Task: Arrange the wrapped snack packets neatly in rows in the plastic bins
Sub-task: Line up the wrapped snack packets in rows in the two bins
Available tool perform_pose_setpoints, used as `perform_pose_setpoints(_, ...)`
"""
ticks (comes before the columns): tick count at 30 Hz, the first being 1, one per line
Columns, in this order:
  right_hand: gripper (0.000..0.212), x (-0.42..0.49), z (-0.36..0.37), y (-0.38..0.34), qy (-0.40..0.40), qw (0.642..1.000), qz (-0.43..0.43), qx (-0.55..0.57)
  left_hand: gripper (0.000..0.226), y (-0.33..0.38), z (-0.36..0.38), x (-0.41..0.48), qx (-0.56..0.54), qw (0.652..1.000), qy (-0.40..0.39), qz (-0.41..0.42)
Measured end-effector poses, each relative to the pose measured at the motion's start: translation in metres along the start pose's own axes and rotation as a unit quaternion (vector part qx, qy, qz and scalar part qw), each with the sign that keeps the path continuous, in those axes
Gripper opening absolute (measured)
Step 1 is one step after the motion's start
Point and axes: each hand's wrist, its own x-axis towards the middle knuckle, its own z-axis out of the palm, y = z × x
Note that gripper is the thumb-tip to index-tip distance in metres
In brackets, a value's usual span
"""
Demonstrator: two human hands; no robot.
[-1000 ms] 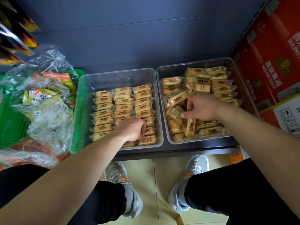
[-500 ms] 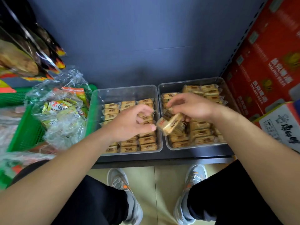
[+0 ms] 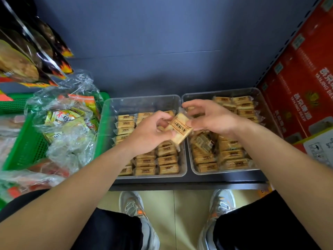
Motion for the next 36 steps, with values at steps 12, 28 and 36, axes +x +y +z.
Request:
perform_pose_setpoints(12, 0.045, 0.021, 0.011, 0.002, 0.02, 1.0, -0.018, 0.012, 0.058, -0.009, -0.009, 0.013, -0.151, 0.988, 0.035, -0.008)
perform_pose_setpoints(28, 0.037, 0.048, 0.059, 0.003, 0.04, 0.981, -0.042, -0.187, 0.037, -0.069, -0.086, 0.023, 0.111, 0.989, 0.044, -0.091)
perform_pose_setpoints(36, 0.021, 0.087, 0.059, 0.018, 0.023, 0.969, -0.029, -0.243, 0.036, -0.134, -0.134, 0.084, 0.265, 0.953, 0.118, -0.089)
